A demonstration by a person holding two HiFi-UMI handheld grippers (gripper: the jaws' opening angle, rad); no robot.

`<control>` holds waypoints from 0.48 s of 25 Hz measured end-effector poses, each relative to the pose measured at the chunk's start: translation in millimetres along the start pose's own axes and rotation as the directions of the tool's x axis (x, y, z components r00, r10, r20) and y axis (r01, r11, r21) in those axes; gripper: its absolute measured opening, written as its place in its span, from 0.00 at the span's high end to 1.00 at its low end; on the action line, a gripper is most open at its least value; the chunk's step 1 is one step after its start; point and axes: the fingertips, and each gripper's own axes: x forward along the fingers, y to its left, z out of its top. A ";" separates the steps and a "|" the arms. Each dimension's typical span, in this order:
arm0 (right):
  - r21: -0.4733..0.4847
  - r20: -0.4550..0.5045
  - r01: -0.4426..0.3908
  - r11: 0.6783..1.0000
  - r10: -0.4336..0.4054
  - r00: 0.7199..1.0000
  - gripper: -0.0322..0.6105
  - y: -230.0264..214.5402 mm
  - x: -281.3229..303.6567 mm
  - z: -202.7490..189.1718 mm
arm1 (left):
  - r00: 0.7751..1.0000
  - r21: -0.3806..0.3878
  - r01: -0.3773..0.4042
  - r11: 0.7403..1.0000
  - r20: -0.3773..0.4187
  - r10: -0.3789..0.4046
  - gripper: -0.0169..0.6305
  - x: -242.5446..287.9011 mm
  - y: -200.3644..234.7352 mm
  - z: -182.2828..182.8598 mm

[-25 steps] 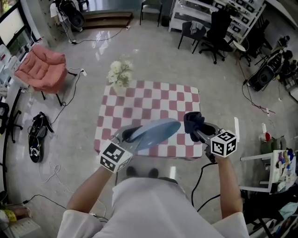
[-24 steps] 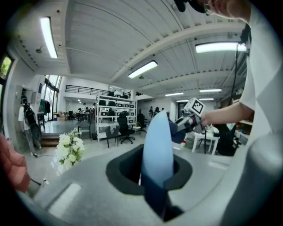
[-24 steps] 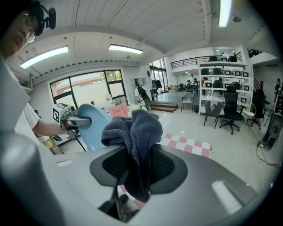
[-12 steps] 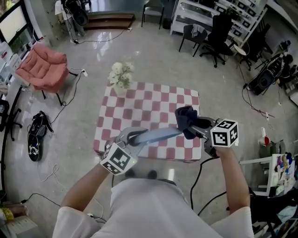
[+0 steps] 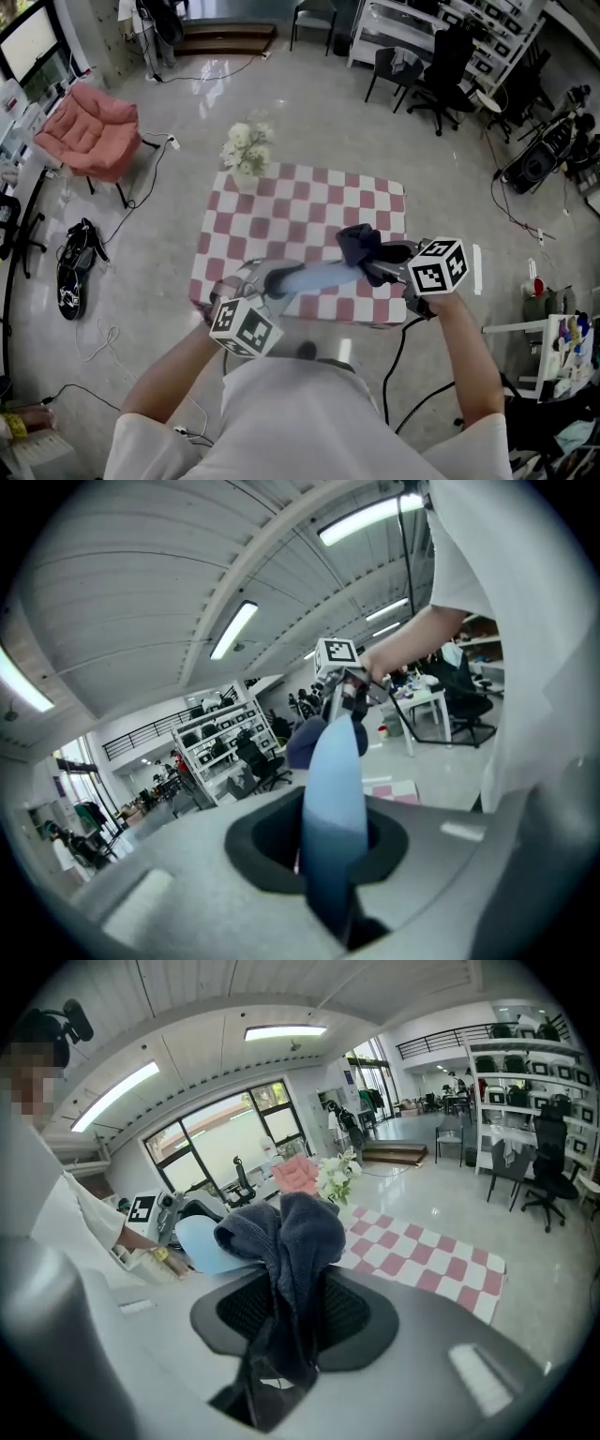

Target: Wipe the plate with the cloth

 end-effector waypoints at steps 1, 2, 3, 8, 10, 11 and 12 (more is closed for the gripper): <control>0.000 -0.003 -0.005 1.000 0.005 1.000 0.74 0.6 1.3 -0.6 | 1.000 0.006 -0.001 1.000 -0.001 0.001 0.91 1.3 -0.3 -0.6; -0.001 -0.006 -0.010 1.000 0.010 1.000 0.74 1.3 2.5 -0.9 | 1.000 0.011 -0.002 1.000 -0.002 0.002 0.91 2.3 -0.5 -1.1; -0.001 -0.009 -0.014 1.000 0.014 1.000 0.74 2.1 3.6 -1.0 | 1.000 0.018 -0.003 1.000 -0.004 0.003 0.91 3.1 -0.6 -1.8; 0.001 -0.012 -0.036 0.999 0.036 0.999 0.74 5.9 4.0 0.4 | 1.000 0.056 -0.005 0.998 -0.012 0.006 0.91 5.5 -0.9 -2.1; 0.006 -0.007 -0.050 0.999 0.050 0.999 0.74 7.9 3.3 1.1 | 1.000 0.071 -0.006 0.997 -0.016 0.007 0.91 6.8 -0.6 -2.0; 0.009 -0.003 -0.058 0.998 0.058 0.998 0.74 9.4 3.1 1.3 | 1.000 0.081 -0.007 0.997 -0.018 0.008 0.91 7.4 -0.8 -2.1; 0.012 0.001 -0.067 0.998 0.067 0.998 0.74 11.2 3.1 1.6 | 1.000 0.092 -0.008 0.996 -0.020 0.009 0.91 8.1 -1.1 -2.1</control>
